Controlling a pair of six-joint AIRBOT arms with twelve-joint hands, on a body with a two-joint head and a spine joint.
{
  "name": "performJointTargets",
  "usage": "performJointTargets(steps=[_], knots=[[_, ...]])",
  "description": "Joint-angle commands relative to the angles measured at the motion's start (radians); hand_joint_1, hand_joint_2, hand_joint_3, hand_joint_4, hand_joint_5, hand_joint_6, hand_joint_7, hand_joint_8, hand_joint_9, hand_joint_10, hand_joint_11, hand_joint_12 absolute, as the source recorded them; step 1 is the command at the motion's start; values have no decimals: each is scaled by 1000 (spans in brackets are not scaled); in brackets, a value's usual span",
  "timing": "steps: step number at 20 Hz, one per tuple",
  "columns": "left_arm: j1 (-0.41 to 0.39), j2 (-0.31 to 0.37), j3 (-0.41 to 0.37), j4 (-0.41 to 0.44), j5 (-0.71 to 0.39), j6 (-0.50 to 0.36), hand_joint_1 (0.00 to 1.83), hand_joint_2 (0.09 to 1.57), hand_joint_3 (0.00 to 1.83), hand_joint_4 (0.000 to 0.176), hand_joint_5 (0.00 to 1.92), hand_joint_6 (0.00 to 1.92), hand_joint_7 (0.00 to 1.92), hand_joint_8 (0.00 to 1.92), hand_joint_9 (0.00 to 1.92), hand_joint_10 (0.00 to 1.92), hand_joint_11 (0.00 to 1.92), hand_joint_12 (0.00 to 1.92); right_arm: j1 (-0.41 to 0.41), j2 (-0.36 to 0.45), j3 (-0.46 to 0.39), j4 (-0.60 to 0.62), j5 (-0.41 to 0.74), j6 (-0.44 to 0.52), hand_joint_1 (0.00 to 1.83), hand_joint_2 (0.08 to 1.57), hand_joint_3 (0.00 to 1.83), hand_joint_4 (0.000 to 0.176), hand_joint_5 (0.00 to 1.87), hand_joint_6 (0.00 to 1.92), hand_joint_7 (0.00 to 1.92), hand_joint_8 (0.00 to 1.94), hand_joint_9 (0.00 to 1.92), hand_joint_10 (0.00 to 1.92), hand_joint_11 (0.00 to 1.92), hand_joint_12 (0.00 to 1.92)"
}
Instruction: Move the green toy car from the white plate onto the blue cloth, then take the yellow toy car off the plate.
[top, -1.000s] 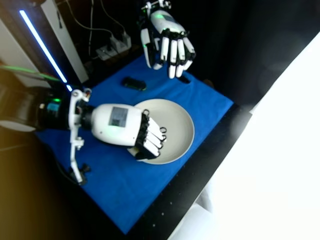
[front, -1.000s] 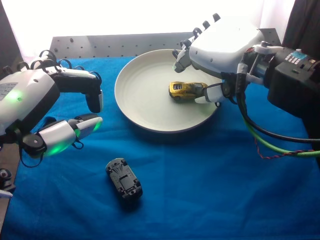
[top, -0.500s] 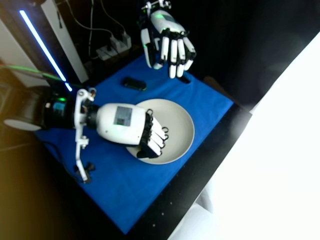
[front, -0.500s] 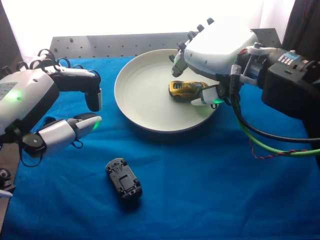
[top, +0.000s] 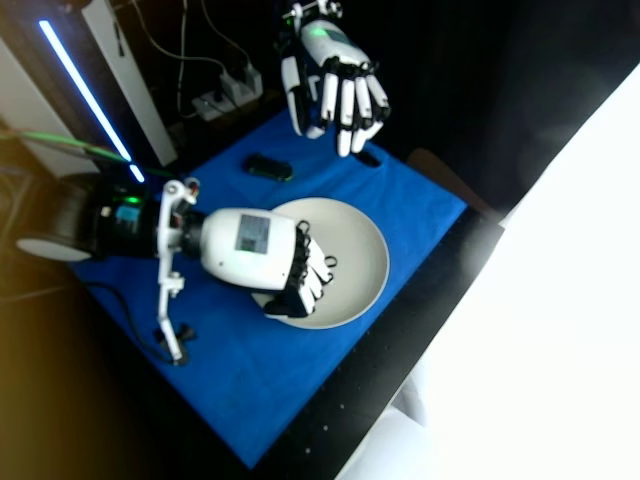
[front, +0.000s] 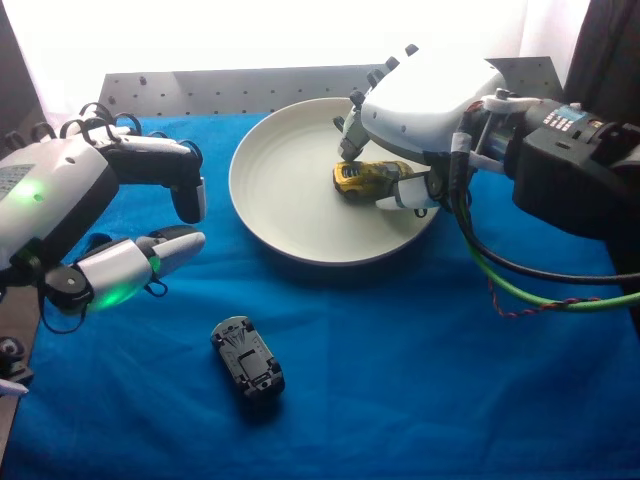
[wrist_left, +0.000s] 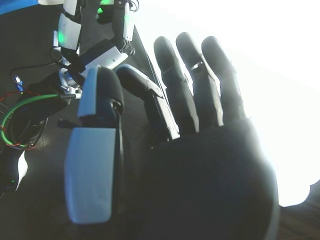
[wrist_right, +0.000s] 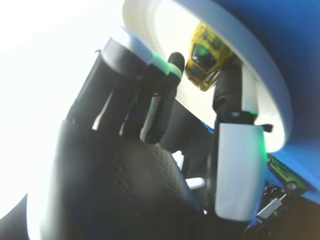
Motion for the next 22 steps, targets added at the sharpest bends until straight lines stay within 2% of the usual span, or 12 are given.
performJointTargets(steps=[1, 5, 6, 7, 8, 9, 10, 12, 15, 16, 17, 22], knots=[[-7, -3, 1, 27, -123, -9, 918, 1216, 1, 176, 768, 1294, 830, 14, 402, 835, 109, 1512, 16, -6, 6, -7, 86, -4, 1045, 980, 1, 0, 841, 1, 740, 1690, 854, 1903, 976, 1921], [-7, -3, 1, 28, -126, -13, 921, 1215, 1, 176, 769, 1292, 830, 17, 351, 955, 99, 1559, 16, -15, 14, -7, 77, -4, 1067, 997, 1, 0, 914, 19, 693, 1099, 670, 1454, 627, 1915], [-7, -3, 1, 28, -127, -14, 910, 1223, 2, 176, 755, 1313, 828, 17, 346, 951, 89, 1553, 16, -17, 16, -7, 75, -4, 1085, 1004, 1, 0, 944, 23, 717, 1067, 670, 1447, 601, 1909], [-7, -4, 1, 28, -127, -15, 915, 1220, 0, 176, 763, 1300, 833, 20, 350, 944, 92, 1543, 16, -19, 17, -7, 73, -4, 1127, 1027, 3, 0, 963, 22, 775, 1252, 752, 1623, 702, 1919], [-7, -4, 1, 28, -128, -16, 904, 1230, 2, 176, 745, 1328, 825, 17, 344, 938, 86, 1555, 16, -20, 18, -7, 73, -4, 1158, 1082, 5, 0, 998, 741, 779, 1436, 787, 1771, 787, 1921], [-7, -4, 1, 28, -129, -17, 910, 1225, 0, 176, 755, 1313, 828, 19, 348, 930, 88, 1556, 16, -21, 19, -7, 73, -4, 1156, 1114, 7, 0, 955, 972, 773, 1407, 771, 1725, 764, 1921], [-7, -4, 1, 28, -130, -18, 905, 1228, 0, 176, 750, 1319, 829, 20, 366, 895, 98, 1522, 16, -21, 20, -7, 72, -4, 1198, 1148, 0, 0, 915, 1013, 874, 1276, 708, 1392, 603, 1808], [-7, -4, 0, 28, -131, -20, 911, 1223, 0, 176, 759, 1307, 828, 20, 374, 875, 104, 1504, 16, -21, 20, -7, 72, -4, 1206, 1159, 1, 0, 935, 1114, 842, 1179, 666, 1075, 470, 1671], [-7, -5, 0, 27, -132, -21, 912, 1222, 0, 176, 760, 1306, 832, 24, 364, 913, 92, 1551, 16, -20, 20, -7, 73, -4, 1209, 1156, 0, 0, 936, 1116, 864, 1137, 785, 858, 506, 1511], [-6, -5, 0, 27, -133, -21, 912, 1221, 0, 176, 763, 1301, 832, 25, 357, 894, 84, 1532, 16, -20, 20, -7, 73, -4, 1331, 1157, 0, 0, 888, 1098, 883, 1086, 800, 1286, 514, 1499], [-6, -5, 0, 25, -134, -21, 915, 1219, 0, 176, 766, 1296, 842, 29, 368, 896, 100, 1540, 16, -20, 18, -7, 74, -4, 1354, 1162, 1, 0, 880, 1105, 880, 1083, 779, 1398, 505, 1531], [-3, -5, 0, 22, -137, -21, 931, 1208, 0, 175, 786, 1268, 839, 42, 349, 988, 100, 1579, 35, 24, -34, -7, 119, -4, 1367, 1160, 0, 0, 837, 1087, 898, 1079, 824, 1434, 611, 1529]])
